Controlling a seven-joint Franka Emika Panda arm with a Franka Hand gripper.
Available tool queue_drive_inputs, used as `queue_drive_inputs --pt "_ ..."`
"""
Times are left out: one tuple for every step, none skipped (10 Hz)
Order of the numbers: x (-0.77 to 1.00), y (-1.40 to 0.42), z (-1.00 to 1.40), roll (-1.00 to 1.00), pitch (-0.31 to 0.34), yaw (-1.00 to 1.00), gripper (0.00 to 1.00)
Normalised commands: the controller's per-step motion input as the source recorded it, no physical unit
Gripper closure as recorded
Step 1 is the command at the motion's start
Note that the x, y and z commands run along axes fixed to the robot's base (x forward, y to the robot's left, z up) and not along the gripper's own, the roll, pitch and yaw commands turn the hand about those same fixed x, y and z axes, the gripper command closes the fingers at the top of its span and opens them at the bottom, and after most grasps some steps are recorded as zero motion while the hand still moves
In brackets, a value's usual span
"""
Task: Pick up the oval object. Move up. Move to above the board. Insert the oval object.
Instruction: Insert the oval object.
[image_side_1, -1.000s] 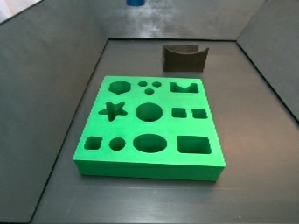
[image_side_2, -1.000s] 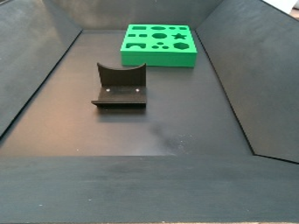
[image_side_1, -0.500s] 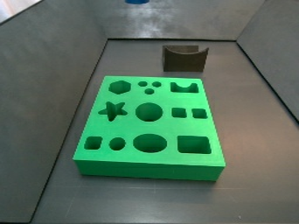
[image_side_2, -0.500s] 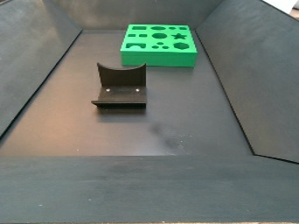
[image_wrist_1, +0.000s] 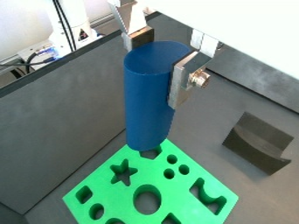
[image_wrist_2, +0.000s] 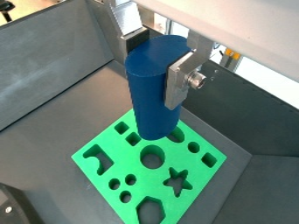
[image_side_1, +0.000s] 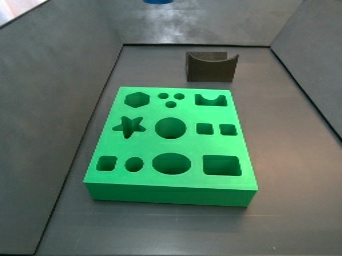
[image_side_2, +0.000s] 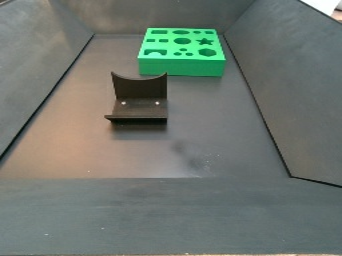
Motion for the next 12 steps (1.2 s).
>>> queue_drive_inputs --pt "0.04 -0.37 -0.23 0.06 -0.066 0.00 1.00" --pt "0.05 -0.38 -0.26 0.06 -0.076 0.00 1.00" --pt "0.04 -0.31 -0.25 0.00 -0.023 -0.26 1.00" --pt "0.00 -0.35 -0.17 0.00 -0.050 -0.66 1.00" --pt "0.16 -0.31 -0.15 -0.02 -0.020 -0.70 1.00" --pt "0.21 -0.30 -0.17 -0.02 -0.020 -0.72 1.00" --pt "0.21 -0.32 -0.20 -0.01 0.000 -0.73 1.00" --pt "0.23 -0.29 -0.19 -0.02 0.000 -0.72 1.00" --pt "0.26 -0.30 -0.24 0.00 0.000 -0.70 1.00" --pt "0.19 -0.30 -0.26 0.00 0.000 -0.76 1.00" --pt "0.11 -0.28 -0.25 0.00 -0.009 -0.82 1.00" --pt "0.00 0.00 0.00 0.00 -0.130 -0.22 1.00"
